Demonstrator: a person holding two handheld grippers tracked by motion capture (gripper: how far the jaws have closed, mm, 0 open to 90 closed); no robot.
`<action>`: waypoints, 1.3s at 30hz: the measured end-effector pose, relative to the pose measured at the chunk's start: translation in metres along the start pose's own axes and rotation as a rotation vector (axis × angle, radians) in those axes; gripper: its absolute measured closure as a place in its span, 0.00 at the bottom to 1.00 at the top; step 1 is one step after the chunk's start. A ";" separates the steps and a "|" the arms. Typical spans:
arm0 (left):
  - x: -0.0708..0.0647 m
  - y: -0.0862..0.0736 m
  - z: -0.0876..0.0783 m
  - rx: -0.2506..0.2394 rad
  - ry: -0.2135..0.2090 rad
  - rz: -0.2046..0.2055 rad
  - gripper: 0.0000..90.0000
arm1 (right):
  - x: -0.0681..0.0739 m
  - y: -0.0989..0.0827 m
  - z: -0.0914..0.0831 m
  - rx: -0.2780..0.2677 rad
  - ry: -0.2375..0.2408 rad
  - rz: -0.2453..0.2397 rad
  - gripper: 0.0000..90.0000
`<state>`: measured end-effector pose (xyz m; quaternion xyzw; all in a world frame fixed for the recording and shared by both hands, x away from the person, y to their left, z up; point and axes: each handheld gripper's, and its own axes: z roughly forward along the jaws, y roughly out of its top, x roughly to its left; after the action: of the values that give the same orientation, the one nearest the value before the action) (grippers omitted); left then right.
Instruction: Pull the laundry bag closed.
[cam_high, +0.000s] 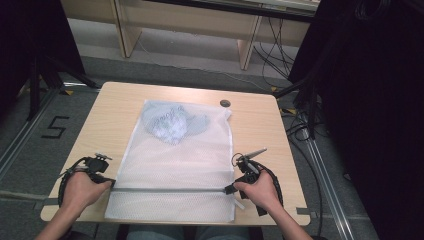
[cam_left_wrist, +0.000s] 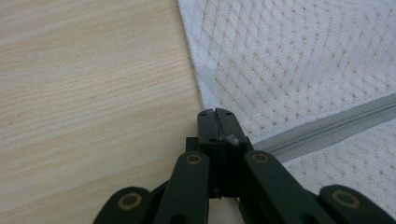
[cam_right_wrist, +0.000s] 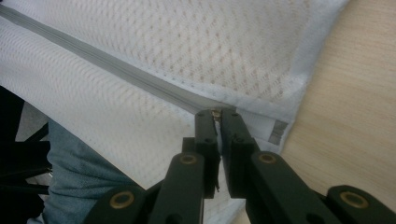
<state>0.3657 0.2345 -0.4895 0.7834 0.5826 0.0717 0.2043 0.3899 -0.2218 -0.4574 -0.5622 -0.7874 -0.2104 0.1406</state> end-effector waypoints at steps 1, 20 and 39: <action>0.000 0.000 0.000 0.000 0.001 0.002 1.00 | -0.002 0.000 0.001 -0.023 -0.003 -0.039 0.97; -0.002 -0.001 0.000 -0.001 -0.014 -0.037 1.00 | -0.012 -0.004 0.002 -0.016 -0.005 -0.020 0.96; 0.002 -0.003 -0.007 -0.074 -0.007 -0.010 0.92 | -0.016 -0.007 -0.014 -0.217 -0.046 0.027 0.80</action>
<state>0.3613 0.2392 -0.4843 0.7725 0.5829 0.0895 0.2354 0.3886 -0.2440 -0.4541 -0.5893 -0.7554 -0.2794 0.0636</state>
